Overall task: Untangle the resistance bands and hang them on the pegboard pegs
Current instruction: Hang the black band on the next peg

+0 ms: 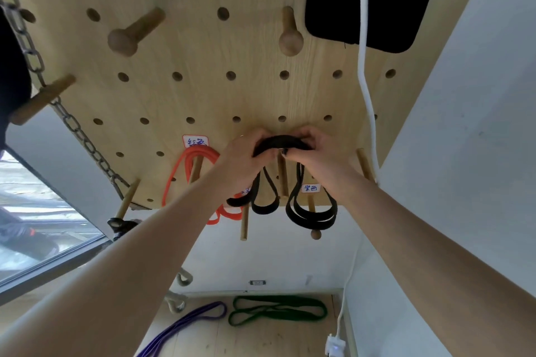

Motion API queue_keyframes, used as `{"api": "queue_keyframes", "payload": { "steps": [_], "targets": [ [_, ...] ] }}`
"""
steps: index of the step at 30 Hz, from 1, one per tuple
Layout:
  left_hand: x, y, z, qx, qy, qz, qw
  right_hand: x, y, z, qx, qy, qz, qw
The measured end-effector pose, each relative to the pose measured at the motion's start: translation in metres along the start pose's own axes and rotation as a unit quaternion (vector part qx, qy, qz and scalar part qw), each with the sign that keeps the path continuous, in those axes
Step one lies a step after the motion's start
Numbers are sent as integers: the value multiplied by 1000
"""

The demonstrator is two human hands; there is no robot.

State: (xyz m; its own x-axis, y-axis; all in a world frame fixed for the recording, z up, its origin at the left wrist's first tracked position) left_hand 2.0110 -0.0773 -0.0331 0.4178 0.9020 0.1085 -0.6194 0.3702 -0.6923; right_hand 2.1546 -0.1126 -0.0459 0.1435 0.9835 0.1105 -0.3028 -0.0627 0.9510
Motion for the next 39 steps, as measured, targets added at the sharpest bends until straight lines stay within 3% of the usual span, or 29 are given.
{"api": "queue_keyframes", "payload": {
  "steps": [3, 5, 8, 11, 20, 25, 30, 39],
  "targets": [
    [3, 7, -4, 29, -40, 5, 999, 4, -4, -2, -4, -37, 24, 999],
    [-1, 3, -6, 111, -75, -23, 991, 3, -7, -4, -24, -55, 47, 997],
    [-15, -6, -10, 281, -143, -63, 947, -2, -19, -4, -41, -73, 49, 995],
    [-22, -7, -11, 345, -184, -80, 917, -5, -32, -5, -21, -81, 32, 996],
    [-18, -10, -17, 315, -152, -57, 935, -7, -35, -7, 37, -87, 25, 995],
    [-16, -4, -19, 305, -141, -25, 942, -13, -27, -9, -24, -91, 101, 990],
    [-15, -8, -16, 316, -154, -11, 936, -8, -30, -5, -14, -146, 108, 983],
    [-18, -11, -25, 346, -158, -19, 925, -23, -45, -6, -160, -114, 123, 973]
  ]
}}
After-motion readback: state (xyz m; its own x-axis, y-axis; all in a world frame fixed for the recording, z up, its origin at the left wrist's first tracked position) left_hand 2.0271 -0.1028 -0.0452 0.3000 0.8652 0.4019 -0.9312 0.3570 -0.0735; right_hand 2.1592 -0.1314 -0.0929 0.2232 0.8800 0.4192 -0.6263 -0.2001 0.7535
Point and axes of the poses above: each hand's wrist, its own x-axis towards the middle knuckle, its own z-axis out of the back of the hand, y = z × x, the point moved 10 cm from there along x, towards the middle knuckle, and after that the axes turned 5 degrees about z, right-handed, at the moved point
